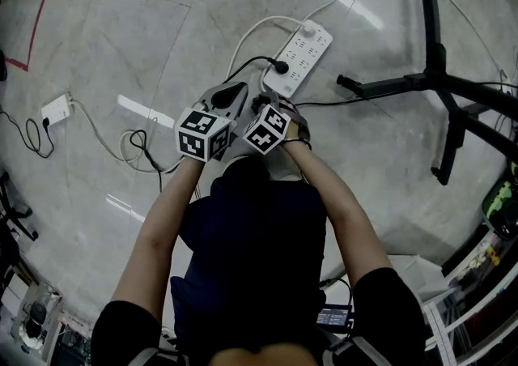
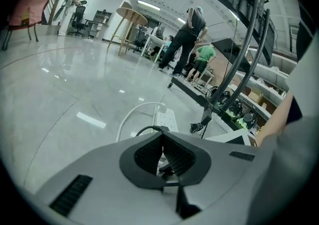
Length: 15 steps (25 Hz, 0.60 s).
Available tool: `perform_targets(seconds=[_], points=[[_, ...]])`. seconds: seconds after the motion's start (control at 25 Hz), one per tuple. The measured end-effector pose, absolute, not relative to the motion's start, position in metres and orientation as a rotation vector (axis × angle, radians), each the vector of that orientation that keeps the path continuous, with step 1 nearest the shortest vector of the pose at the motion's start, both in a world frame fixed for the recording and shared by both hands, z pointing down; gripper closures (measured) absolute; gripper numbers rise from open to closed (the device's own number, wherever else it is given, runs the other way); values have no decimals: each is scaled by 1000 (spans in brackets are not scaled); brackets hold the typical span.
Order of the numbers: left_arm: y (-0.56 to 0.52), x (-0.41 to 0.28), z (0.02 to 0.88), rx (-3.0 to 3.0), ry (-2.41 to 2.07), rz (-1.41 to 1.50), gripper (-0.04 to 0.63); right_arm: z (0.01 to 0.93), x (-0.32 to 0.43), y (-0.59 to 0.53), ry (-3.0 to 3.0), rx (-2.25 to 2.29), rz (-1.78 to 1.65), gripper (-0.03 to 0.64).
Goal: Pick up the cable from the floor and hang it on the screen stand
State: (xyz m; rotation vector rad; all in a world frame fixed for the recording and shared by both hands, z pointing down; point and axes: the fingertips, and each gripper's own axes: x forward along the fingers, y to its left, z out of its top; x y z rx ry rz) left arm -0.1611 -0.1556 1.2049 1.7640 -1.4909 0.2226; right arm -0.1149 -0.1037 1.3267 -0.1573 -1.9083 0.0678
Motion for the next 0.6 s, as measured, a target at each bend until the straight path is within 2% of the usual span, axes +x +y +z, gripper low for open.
perform_targets(seconds=[0.28,0.6], points=[[-154,-158,1171,1755,-1491,258,588,1282,-100,-122,-1933,-97,139,448],[-163,-137,1071,1802,-1468,248,588,1167,-93,-152,-1983,10,187,449]])
